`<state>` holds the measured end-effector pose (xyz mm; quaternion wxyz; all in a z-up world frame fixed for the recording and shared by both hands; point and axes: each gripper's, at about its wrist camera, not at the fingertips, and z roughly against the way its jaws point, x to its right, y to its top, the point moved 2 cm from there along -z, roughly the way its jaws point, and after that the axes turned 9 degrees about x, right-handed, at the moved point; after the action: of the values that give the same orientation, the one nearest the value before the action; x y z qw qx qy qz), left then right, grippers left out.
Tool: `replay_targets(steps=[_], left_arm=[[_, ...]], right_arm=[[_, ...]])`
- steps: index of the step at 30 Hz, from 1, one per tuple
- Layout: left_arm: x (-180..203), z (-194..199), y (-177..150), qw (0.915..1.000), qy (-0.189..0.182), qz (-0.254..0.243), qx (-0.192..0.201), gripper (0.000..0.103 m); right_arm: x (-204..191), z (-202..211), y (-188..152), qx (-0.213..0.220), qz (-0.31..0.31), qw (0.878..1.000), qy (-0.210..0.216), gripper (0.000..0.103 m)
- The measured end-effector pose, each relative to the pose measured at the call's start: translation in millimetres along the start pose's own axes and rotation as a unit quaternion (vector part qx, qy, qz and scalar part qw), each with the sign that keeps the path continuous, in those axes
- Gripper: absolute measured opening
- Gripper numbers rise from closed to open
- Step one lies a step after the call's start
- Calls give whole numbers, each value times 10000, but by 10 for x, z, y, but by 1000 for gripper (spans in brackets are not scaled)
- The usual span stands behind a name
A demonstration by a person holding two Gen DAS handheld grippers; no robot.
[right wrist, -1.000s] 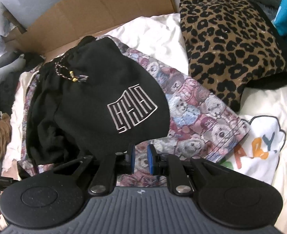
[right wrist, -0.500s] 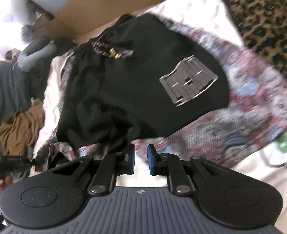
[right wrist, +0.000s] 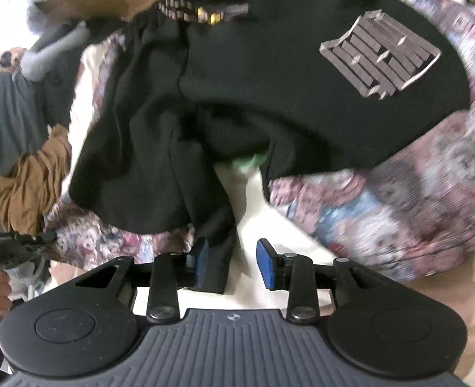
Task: Fold clothes
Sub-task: 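Fold the black garment over with the right tool while the left tool closes empty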
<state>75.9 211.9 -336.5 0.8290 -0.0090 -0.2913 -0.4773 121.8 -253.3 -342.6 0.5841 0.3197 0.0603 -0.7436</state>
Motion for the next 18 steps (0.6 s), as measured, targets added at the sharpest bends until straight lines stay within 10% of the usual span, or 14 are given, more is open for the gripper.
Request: replay_targets(steps=[6,10,18], left_arm=[[-186,-12,77,9999,-1,94,-130,3],[-244,115,67,9999,-29,3,-105,3],[-82,202,54,9998,-162,-89,-16,3]], right_arm=[[-66,-230,-119,-324,-156,9993,138,36],[-106,-259,-150,-410,-95,9991,104,4],[-312,37,-188,-414,225,9982,381,1]])
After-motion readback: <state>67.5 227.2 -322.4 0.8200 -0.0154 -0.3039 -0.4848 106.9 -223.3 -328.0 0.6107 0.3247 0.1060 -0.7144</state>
